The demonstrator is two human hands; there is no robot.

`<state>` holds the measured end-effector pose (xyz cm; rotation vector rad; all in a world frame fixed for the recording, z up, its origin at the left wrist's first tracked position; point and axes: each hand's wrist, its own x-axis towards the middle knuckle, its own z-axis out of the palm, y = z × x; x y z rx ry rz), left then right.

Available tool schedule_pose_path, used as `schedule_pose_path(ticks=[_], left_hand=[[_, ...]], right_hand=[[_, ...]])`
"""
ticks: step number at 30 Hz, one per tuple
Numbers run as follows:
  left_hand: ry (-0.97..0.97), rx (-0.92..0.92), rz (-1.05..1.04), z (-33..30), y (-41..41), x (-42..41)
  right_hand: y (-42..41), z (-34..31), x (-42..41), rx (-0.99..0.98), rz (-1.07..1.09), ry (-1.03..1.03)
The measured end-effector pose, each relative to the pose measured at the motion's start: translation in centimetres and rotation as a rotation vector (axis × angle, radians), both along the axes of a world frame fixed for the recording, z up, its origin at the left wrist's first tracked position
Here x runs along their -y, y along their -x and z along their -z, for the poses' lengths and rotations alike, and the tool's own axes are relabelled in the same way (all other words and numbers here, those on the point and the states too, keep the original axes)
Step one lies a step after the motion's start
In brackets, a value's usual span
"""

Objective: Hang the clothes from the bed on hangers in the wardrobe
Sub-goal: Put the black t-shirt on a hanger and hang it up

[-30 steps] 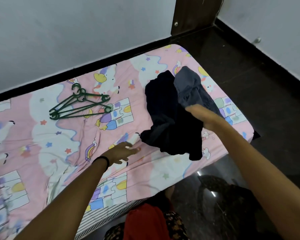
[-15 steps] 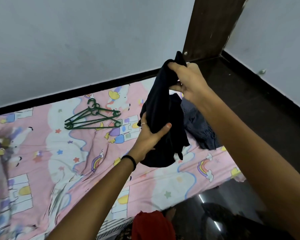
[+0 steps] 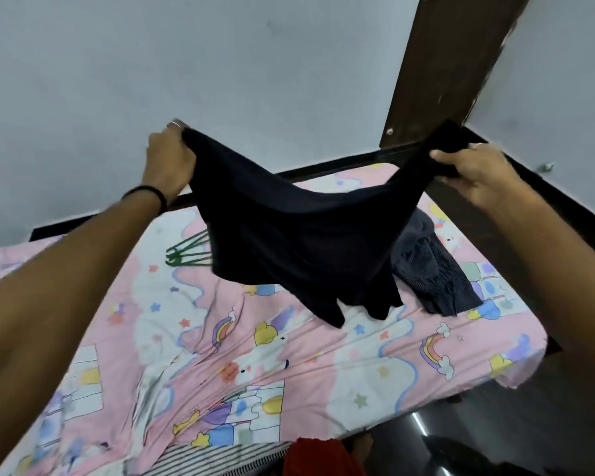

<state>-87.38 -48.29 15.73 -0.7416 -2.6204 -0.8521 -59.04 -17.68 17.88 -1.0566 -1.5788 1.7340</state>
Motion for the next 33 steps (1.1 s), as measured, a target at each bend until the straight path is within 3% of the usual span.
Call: schedule_pose_path(ticks=[4, 16, 24, 33], left_hand=[[-0.026, 0.012, -0.077, -2.8, 1.7, 2.6], [-0.005, -0.097, 0.001, -8.2, 1.9, 6.2], [-0.008, -0.034, -0.131, -5.8, 1.7, 14.0], [0.008, 0.280, -0.489, -4.9, -0.7, 34.0]], right_hand=[[-0.5, -0.2, -1.9, -0.064, 0.115, 0.057], [0.8, -0.3, -0.6, -0.119, 0.198, 0.083], [8.3, 1.7, 4.4, -0.034, 0.004, 0.218], [23.7, 3.4, 21.4, -0.071, -0.395, 0.363]])
